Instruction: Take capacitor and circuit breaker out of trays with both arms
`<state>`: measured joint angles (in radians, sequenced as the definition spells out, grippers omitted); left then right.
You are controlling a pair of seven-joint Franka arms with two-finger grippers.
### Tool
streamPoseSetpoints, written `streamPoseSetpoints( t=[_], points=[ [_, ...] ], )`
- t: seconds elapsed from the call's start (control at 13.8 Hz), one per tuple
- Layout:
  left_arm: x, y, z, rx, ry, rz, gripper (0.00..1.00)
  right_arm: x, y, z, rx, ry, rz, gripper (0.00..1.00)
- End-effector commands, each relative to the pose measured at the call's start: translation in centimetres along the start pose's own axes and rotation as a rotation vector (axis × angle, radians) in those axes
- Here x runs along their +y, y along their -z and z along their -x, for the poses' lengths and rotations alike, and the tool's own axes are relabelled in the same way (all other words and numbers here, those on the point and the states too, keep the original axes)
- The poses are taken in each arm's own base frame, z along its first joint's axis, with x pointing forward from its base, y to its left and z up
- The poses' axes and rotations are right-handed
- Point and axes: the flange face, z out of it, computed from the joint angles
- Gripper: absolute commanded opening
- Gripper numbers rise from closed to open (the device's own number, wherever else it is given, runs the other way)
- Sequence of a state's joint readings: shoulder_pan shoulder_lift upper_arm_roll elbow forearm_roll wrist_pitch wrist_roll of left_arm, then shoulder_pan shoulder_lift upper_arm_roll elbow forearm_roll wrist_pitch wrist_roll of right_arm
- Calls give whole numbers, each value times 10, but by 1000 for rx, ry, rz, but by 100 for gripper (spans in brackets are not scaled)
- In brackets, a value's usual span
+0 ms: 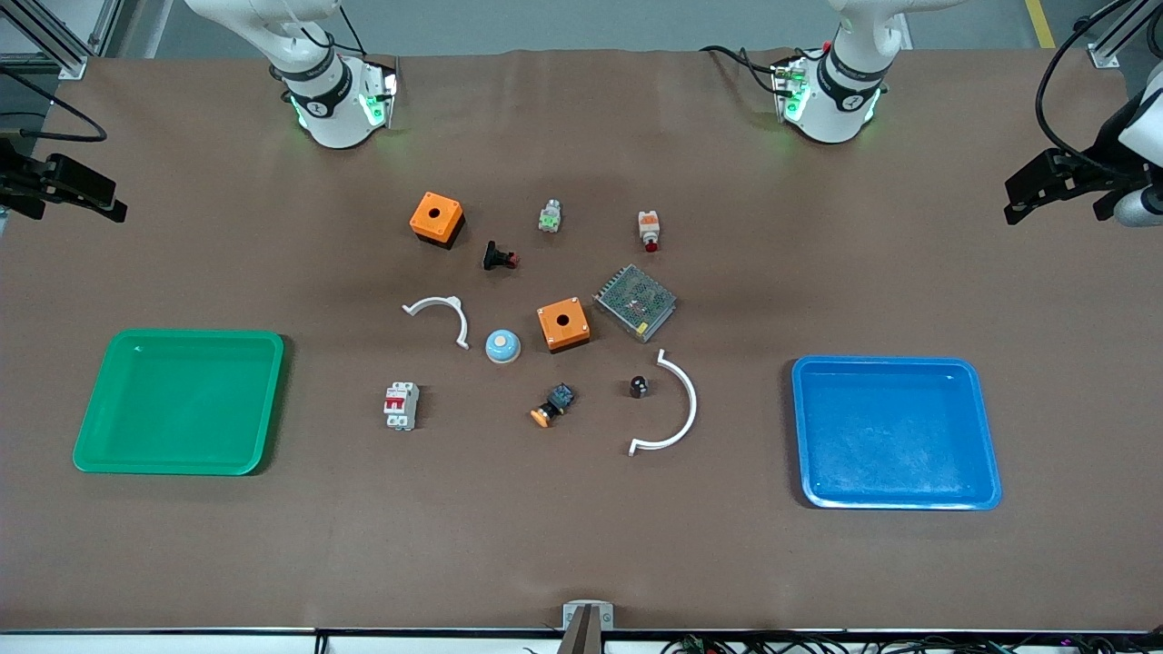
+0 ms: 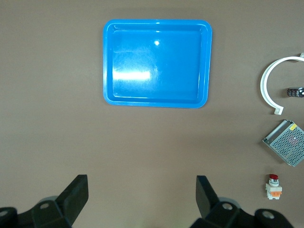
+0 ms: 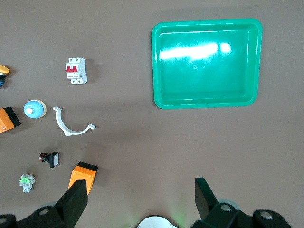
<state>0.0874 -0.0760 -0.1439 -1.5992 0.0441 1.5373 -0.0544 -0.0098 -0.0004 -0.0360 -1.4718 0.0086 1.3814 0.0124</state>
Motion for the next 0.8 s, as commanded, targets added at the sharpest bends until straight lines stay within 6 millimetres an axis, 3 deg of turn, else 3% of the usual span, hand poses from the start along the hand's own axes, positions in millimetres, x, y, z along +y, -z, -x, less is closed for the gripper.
streamPoseSetpoints(
  t=[0.0,0.22,0.72],
  points=[
    [16,6,12,-3,-21,11,100,-1,3,20,33,-11,-19,100],
    [38,4,16,-8,-2,6,100,1,-4,30,58,-13,-21,100],
    [31,10,17,-18,8,37,100,0,-5,30,48,-10,-19,100]
  ],
)
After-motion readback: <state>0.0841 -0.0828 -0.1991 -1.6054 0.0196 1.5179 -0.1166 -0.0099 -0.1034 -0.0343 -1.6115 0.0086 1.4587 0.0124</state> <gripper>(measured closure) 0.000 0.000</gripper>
